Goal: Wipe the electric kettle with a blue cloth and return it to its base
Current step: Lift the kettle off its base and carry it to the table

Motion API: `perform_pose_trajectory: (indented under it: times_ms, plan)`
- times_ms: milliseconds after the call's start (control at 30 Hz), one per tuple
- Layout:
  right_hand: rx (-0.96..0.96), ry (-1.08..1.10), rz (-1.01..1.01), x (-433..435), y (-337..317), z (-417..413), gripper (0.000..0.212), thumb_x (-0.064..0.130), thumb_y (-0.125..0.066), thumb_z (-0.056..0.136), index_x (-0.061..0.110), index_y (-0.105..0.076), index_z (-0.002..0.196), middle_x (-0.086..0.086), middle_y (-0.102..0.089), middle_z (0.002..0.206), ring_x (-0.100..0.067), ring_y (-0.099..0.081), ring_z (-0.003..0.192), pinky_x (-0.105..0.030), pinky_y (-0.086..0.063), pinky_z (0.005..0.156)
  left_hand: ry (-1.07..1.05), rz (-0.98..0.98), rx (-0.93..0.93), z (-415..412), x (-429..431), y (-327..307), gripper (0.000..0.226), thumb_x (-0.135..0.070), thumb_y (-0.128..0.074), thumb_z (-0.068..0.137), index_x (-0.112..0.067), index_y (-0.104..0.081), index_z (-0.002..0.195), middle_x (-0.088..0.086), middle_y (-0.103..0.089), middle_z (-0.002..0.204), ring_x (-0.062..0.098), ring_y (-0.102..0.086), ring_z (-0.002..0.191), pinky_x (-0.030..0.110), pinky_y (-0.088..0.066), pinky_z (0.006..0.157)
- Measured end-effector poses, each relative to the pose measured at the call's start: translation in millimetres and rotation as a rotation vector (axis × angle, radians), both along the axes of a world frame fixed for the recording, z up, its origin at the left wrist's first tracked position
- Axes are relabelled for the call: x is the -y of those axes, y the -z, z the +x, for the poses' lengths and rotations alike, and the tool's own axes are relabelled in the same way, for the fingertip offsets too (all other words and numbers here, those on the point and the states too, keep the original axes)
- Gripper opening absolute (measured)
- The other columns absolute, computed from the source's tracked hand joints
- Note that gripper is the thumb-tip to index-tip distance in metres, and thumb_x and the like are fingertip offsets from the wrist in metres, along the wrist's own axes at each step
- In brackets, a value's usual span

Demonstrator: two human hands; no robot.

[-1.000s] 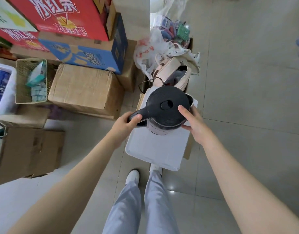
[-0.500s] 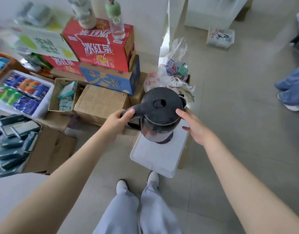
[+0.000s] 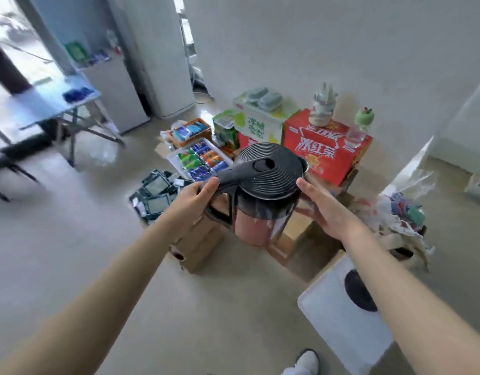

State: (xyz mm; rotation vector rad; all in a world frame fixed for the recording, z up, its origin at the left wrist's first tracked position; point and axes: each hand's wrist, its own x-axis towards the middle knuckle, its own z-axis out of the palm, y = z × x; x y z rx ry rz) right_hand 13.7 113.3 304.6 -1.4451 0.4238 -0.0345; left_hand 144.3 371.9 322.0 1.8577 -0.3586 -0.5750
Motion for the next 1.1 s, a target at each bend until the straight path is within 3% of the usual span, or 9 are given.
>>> perform_pose_trajectory:
  times_ms: [67, 200, 267, 333, 467, 600, 800, 867, 1100]
  plan:
    - [0.054, -0.079, 0.000, -56, -10, 45, 0.084, 0.072, -0.071, 0.062, 0.046, -0.044, 0.137, 0.017, -0.055, 0.138, -0.011, -0.051, 0.126, -0.044, -0.044, 0.103, -0.106, -0.041, 0.031, 21, -63, -15, 0.096, -0.096, -0.056, 0.051, -0.013, -0.067, 0.099, 0.008, -0.064, 0.087, 0.032, -0.064, 0.087, 0.050, -0.052, 0.089]
    - [0.078, -0.230, 0.013, -161, -29, 128, 0.086, 0.073, -0.073, 0.058, 0.044, -0.047, 0.135, 0.012, -0.059, 0.135, -0.017, -0.052, 0.126, -0.043, -0.045, 0.103, -0.280, -0.145, 0.065, 48, -175, -38, 0.036, -0.056, -0.058, 0.090, -0.021, -0.068, 0.095, -0.003, -0.066, 0.083, 0.013, -0.059, 0.087, 0.030, -0.046, 0.084]
    - [0.091, -0.316, 0.018, -207, -35, 163, 0.081, 0.072, -0.074, 0.058, 0.046, -0.050, 0.131, 0.010, -0.060, 0.134, -0.018, -0.054, 0.125, -0.044, -0.046, 0.102, -0.363, -0.170, 0.091, 61, -222, -44, 0.025, -0.049, -0.059, 0.093, -0.025, -0.069, 0.094, -0.011, -0.074, 0.082, 0.006, -0.064, 0.090, 0.019, -0.047, 0.080]
    - [0.112, -0.396, 0.029, -248, -38, 198, 0.066, 0.068, -0.074, 0.061, 0.049, -0.056, 0.121, 0.008, -0.063, 0.129, -0.017, -0.058, 0.118, -0.043, -0.047, 0.098, -0.431, -0.188, 0.103, 80, -263, -46, 0.027, -0.052, -0.060, 0.086, -0.029, -0.072, 0.094, -0.019, -0.077, 0.086, 0.004, -0.065, 0.096, 0.019, -0.046, 0.082]
    - [0.101, -0.516, 0.024, -312, -37, 280, 0.068, 0.071, -0.071, 0.062, 0.042, -0.057, 0.122, 0.010, -0.066, 0.125, -0.020, -0.059, 0.119, -0.048, -0.045, 0.103, -0.543, -0.191, 0.099, 128, -324, -43, 0.017, -0.043, -0.056, 0.097, -0.032, -0.069, 0.100, -0.024, -0.076, 0.091, 0.001, -0.064, 0.104, 0.018, -0.044, 0.082]
    - [0.105, -0.621, 0.001, -360, -35, 380, 0.059, 0.061, -0.062, 0.080, 0.035, -0.053, 0.131, 0.009, -0.065, 0.127, -0.020, -0.059, 0.119, -0.050, -0.044, 0.104, -0.653, -0.174, 0.107, 200, -370, -43, 0.020, -0.046, -0.060, 0.094, -0.031, -0.072, 0.099, -0.018, -0.077, 0.093, 0.007, -0.065, 0.104, 0.023, -0.046, 0.086]
    - [0.100, -0.798, -0.035, -441, -51, 529, 0.059, 0.065, -0.064, 0.072, 0.040, -0.055, 0.126, 0.014, -0.066, 0.123, -0.019, -0.061, 0.116, -0.041, -0.050, 0.096, -0.780, -0.144, 0.174, 308, -445, -47, 0.036, -0.060, -0.057, 0.085, -0.034, -0.075, 0.100, -0.013, -0.070, 0.091, 0.006, -0.058, 0.078, 0.025, -0.046, 0.081]
    - [0.104, -0.843, -0.059, -473, -55, 578, 0.061, 0.065, -0.062, 0.074, 0.037, -0.056, 0.128, 0.012, -0.066, 0.124, -0.022, -0.062, 0.114, -0.040, -0.052, 0.092, -0.821, -0.141, 0.177, 345, -471, -49, 0.037, -0.059, -0.056, 0.085, -0.031, -0.074, 0.100, -0.013, -0.069, 0.088, 0.008, -0.056, 0.078, 0.017, -0.046, 0.073]
    - [0.068, -0.933, -0.098, -591, -42, 759, 0.074, 0.074, -0.062, 0.070, 0.036, -0.052, 0.133, 0.007, -0.060, 0.132, -0.025, -0.057, 0.119, -0.046, -0.050, 0.098, -0.961, -0.167, 0.173, 505, -583, -33, 0.065, -0.073, -0.061, 0.067, -0.022, -0.072, 0.107, -0.006, -0.068, 0.095, 0.014, -0.061, 0.086, 0.030, -0.046, 0.084]
